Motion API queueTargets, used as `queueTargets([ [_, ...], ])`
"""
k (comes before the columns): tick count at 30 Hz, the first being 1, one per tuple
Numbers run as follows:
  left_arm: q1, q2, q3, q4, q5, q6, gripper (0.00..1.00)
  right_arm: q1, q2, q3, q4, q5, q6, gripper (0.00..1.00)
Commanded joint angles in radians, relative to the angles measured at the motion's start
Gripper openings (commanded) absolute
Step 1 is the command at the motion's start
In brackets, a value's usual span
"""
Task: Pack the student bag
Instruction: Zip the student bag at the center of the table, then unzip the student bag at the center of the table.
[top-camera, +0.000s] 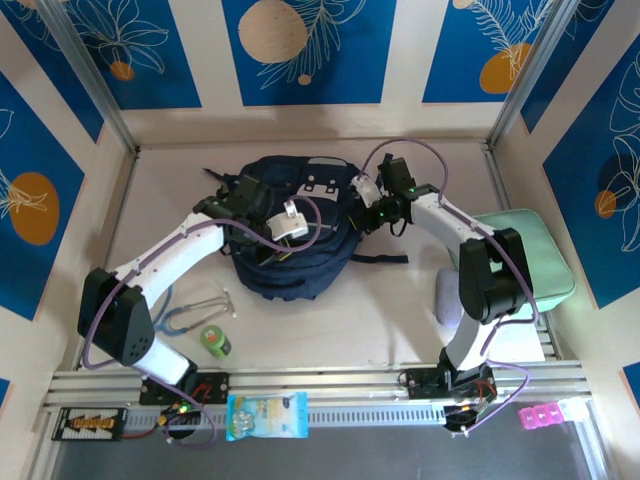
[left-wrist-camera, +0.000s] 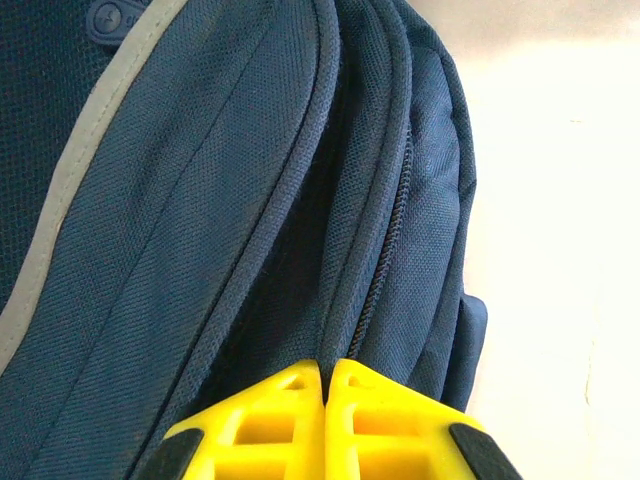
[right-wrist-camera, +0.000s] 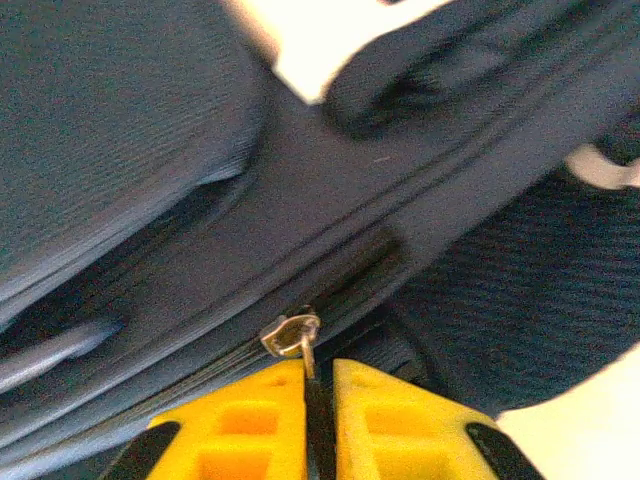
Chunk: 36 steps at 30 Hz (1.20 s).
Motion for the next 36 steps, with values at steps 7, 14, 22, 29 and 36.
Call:
queueTargets([
  [7,0.016,-0.038,-0.016,-0.096,0.075,-0.018,0.00,-0.018,0.007,0.094,-0.069,0.188,0.231,0.37],
  [14,0.018,-0.094,0.013,-0.078,0.141,-0.070,0.53,0.014,-0.117,0.005,0.021,-0.154,0.361,0.57],
  [22,0.031,-0.145,-0.031,0.094,-0.130,-0.237,0.84,0.089,-0.056,-0.017,0.144,-0.205,0.569,0.58],
  [29,0.082,-0.146,-0.093,0.307,-0.206,-0.468,0.97,0.115,-0.016,-0.056,0.235,-0.214,0.617,0.78],
  [36,0.086,0.019,0.051,0.297,-0.235,-0.622,0.94,0.136,0.001,-0.062,0.194,-0.229,0.597,0.78],
])
